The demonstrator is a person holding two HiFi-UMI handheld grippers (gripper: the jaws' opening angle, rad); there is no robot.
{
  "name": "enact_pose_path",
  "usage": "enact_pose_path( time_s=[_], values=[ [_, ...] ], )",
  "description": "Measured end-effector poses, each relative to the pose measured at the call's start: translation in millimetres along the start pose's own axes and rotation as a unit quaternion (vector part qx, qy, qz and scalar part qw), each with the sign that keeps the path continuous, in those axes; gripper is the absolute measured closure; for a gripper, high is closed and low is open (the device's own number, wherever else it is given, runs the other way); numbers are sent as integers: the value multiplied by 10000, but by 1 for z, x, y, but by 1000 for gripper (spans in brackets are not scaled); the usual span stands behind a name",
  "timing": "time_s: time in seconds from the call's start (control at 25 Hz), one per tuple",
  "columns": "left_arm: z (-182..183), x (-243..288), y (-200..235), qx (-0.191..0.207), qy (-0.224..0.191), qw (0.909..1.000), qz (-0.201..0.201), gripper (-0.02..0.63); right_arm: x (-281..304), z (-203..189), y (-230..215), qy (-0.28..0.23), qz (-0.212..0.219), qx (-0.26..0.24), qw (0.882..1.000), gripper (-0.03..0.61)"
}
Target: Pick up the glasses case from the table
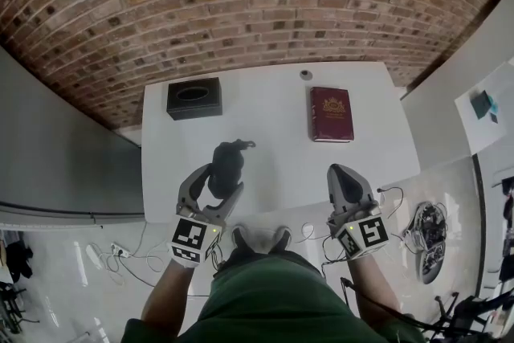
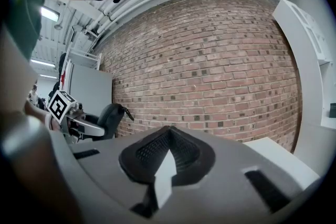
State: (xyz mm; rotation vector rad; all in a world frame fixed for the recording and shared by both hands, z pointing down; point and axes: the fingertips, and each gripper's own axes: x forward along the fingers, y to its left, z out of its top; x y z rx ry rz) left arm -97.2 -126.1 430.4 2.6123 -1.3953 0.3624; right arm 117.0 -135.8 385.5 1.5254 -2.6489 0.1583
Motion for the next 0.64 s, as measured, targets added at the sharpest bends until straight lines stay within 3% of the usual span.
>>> enact_pose_path(
  time_s=[0.64],
  values=[
    [-4,6,9,-8,17,10000,-46,307,6,-1,4,-24,1,73,10000,578]
  ],
)
